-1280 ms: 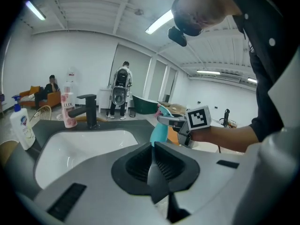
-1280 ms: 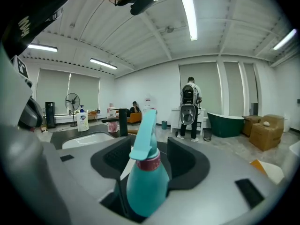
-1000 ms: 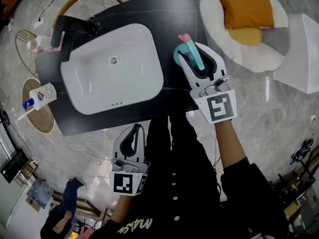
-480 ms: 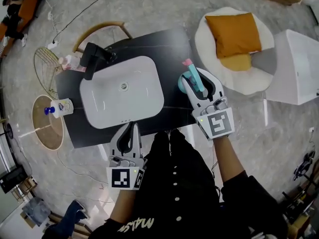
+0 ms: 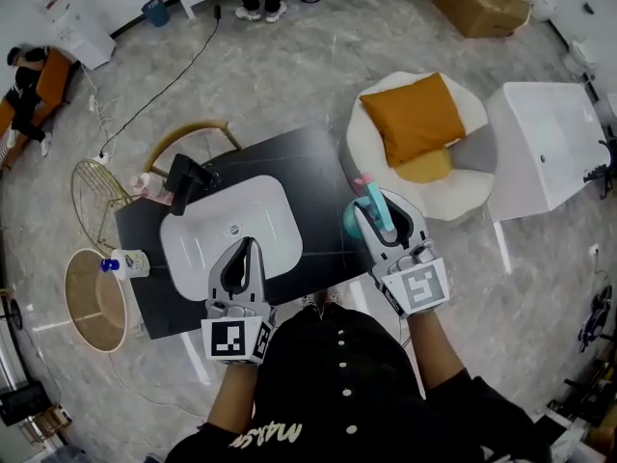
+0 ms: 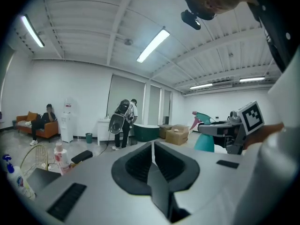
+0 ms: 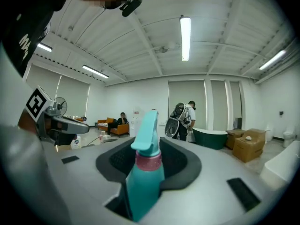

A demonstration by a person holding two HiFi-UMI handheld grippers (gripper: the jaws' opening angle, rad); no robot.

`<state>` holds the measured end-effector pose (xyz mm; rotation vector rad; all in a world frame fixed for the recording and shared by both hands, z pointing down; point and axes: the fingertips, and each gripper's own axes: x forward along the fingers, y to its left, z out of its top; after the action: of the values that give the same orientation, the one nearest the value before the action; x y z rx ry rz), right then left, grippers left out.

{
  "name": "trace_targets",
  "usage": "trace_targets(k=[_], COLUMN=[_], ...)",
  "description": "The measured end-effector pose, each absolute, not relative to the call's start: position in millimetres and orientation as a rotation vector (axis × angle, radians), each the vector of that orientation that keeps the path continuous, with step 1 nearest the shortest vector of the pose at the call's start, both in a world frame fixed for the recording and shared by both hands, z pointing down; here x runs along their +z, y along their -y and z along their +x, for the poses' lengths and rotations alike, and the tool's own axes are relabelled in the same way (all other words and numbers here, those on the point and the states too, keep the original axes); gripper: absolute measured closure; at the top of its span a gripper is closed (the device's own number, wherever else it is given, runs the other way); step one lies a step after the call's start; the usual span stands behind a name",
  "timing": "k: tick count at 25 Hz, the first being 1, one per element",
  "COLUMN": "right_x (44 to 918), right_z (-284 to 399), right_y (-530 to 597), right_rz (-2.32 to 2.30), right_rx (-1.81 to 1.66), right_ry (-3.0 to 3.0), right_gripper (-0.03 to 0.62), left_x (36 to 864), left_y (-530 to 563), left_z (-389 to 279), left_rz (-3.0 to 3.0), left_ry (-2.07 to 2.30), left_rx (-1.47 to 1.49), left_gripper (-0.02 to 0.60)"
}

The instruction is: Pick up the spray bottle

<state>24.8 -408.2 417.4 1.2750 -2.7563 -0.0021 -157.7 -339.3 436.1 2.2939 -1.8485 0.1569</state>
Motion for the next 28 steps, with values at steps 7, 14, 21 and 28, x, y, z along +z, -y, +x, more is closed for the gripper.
trace_targets(k=[7,14,21,28], right_x=[392,383,376,375], right_z=[60,93,98,92], right_y=[386,377,379,381], right_rz=[1.417,1.546,1.588,1.571], right_rx=[-0.037,-0.009,-0.025,-0.082], right_ry=[2.715,2.611,2.598,2.667], right_gripper=[0.459,0.459,0.461,0.461], left_x=[410,392,386,381], left_y=[356,364,365,361], left_z=[-145,-136,-129,-131], left_rz=[2.377,2.432,2.462,2.463], left_ry=[1.833,1.824,1.811,1.833], left_rx=[0.081,0.039,0.028,0.007], left_gripper=[0.554,0.554,0.554,0.554])
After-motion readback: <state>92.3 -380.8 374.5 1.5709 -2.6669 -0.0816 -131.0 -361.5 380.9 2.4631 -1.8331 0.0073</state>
